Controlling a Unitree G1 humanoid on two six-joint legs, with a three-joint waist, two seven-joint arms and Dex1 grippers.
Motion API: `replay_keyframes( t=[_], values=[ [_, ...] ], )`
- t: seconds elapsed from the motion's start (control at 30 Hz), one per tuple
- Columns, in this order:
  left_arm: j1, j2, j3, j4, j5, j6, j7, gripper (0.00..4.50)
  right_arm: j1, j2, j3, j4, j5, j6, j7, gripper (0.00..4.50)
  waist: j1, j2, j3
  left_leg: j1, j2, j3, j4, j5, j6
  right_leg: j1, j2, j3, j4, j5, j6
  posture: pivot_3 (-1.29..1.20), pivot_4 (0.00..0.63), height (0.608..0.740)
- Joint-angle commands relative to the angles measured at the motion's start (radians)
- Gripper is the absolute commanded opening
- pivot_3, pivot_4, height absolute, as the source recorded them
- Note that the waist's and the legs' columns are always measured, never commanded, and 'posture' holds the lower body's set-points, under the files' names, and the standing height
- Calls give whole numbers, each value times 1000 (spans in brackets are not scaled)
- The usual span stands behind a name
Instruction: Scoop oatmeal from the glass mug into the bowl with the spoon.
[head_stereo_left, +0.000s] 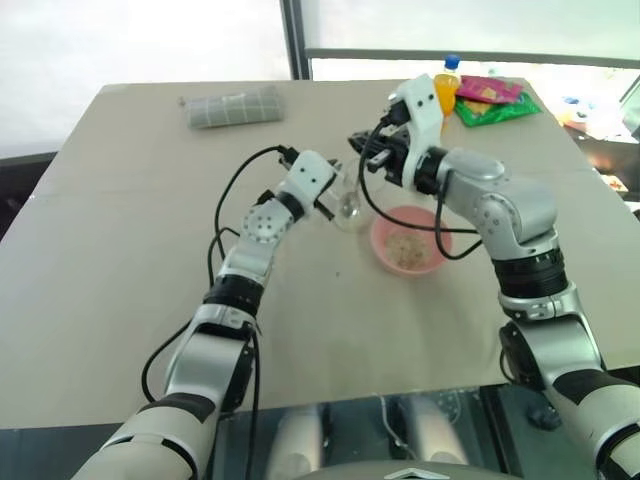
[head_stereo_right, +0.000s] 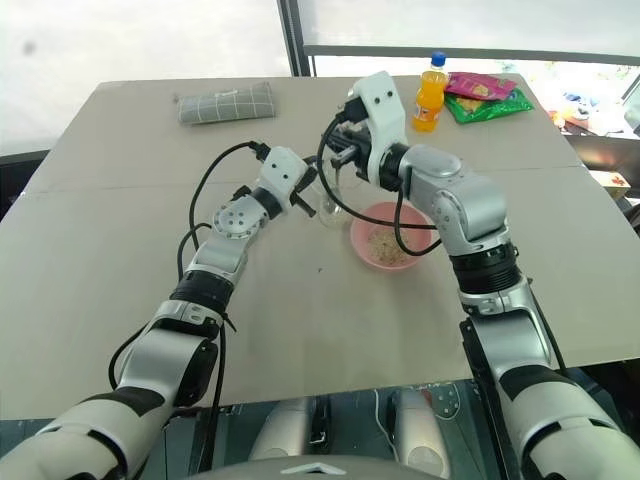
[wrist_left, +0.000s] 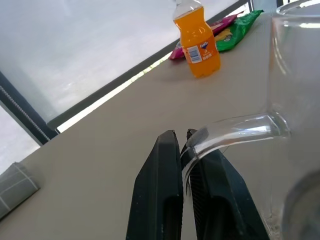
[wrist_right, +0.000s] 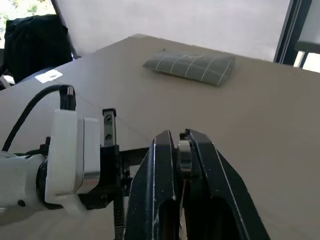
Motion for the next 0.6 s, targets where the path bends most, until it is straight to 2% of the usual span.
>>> replay_keyframes(
  t=[0.03,0.13,0.4,0.6],
  values=[
    [-30,-4,-4,-14,5,-36,0,110,22,4,1,-54,-17,-19,17,0,0,0,0,0,0,0,0,0,0,0,0,0,0,0,0,0,150,740],
    [-27,-3,-4,-14,3,-40,-2,110,29,-8,25,-52,-65,-67,33,0,-1,0,0,0,0,0,0,0,0,0,0,0,0,0,0,0,150,740],
    [-15,-5,-4,-13,2,-39,-4,110,-50,-2,-49,-8,-79,-105,25,0,0,0,0,0,0,0,0,0,0,0,0,0,1,0,0,0,150,740],
    [-16,-8,-7,-13,1,-35,-7,110,-3,-23,-7,0,-139,-143,63,0,-1,0,0,0,0,0,0,0,0,0,0,0,1,0,0,0,150,740]
  ],
)
